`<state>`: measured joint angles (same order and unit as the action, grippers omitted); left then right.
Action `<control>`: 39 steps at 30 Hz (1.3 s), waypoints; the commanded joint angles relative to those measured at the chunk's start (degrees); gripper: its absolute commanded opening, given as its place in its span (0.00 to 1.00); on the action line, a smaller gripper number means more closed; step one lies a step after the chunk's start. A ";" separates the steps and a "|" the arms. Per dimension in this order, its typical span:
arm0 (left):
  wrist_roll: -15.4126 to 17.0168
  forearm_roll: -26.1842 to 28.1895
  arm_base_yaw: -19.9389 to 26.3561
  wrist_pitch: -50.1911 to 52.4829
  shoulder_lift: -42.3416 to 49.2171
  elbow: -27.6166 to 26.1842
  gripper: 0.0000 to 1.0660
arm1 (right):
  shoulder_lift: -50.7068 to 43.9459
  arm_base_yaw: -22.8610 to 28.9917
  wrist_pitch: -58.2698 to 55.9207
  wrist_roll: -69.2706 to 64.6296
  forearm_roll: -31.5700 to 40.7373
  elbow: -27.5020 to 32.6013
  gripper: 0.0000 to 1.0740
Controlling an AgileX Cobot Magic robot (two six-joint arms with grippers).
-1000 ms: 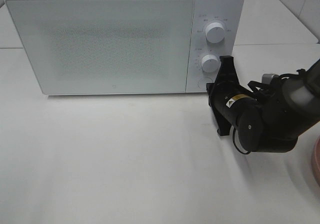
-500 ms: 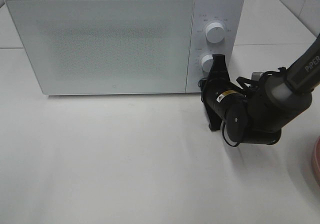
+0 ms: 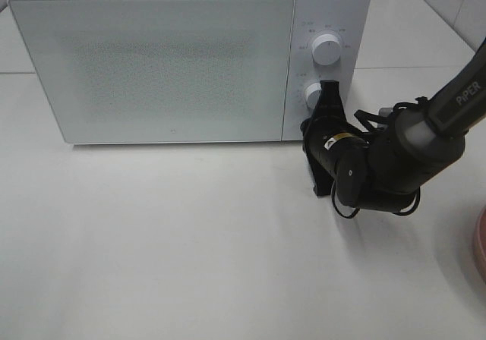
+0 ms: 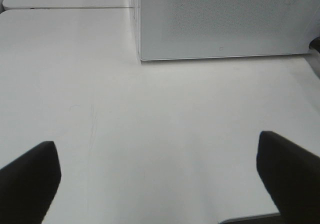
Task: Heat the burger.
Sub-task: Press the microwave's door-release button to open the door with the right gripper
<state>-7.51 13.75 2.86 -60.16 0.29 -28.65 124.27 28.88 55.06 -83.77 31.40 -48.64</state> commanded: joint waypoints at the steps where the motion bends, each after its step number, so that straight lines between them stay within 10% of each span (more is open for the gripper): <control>1: 0.11 0.00 0.11 0.80 0.40 0.06 0.94 | 0.17 -0.69 5.79 2.18 1.20 -4.47 0.00; 19: 0.11 0.00 0.11 0.80 0.40 0.06 0.94 | 1.38 -0.69 6.25 3.72 2.23 -8.48 0.00; 39: 0.11 0.00 0.11 0.80 0.40 0.06 0.94 | -7.51 -0.52 -6.53 1.03 -3.61 2.29 0.00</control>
<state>-7.51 13.75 2.86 -60.16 0.29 -28.65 118.14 28.59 47.90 -82.45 30.02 -46.18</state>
